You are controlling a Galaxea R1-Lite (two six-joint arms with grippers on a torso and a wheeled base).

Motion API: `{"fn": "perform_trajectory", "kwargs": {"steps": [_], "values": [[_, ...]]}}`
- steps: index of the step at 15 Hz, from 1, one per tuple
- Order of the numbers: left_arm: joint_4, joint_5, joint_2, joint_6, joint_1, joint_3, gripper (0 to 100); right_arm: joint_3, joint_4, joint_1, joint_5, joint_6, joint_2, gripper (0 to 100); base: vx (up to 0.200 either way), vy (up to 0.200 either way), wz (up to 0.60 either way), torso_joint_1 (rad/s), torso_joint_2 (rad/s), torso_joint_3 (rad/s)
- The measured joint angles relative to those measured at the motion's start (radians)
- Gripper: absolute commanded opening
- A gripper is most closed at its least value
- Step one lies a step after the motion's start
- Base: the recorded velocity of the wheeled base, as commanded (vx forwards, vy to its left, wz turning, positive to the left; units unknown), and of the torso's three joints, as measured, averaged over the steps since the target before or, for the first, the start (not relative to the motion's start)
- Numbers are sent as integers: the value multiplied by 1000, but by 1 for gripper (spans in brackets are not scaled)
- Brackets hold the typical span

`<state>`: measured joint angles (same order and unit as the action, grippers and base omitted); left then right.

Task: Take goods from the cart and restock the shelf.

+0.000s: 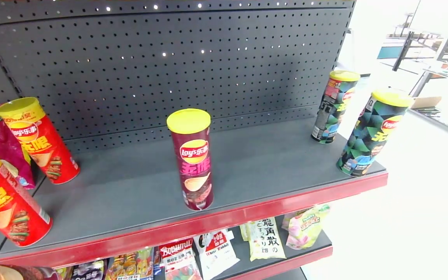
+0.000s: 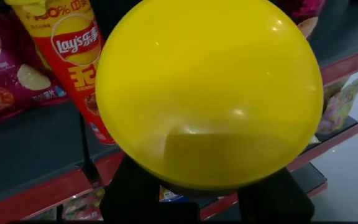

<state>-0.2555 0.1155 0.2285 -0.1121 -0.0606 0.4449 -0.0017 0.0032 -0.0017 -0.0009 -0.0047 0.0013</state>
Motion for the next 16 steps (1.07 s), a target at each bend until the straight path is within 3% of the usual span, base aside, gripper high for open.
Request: {"fn": "perform_trajectory", "kwargs": {"steps": [5, 11, 16], "values": [[10, 63, 154, 22, 0, 141, 0, 0, 0, 0, 1, 1, 0, 100, 0, 0, 0, 0, 0, 0], [263, 140, 521, 39, -1, 209, 0, 0, 0, 0, 1, 2, -1, 100, 0, 0, 0, 0, 0, 0], [314, 182, 807, 44, -38, 312, 0, 0, 0, 0, 1, 2, 0, 100, 0, 0, 0, 0, 0, 0]]}}
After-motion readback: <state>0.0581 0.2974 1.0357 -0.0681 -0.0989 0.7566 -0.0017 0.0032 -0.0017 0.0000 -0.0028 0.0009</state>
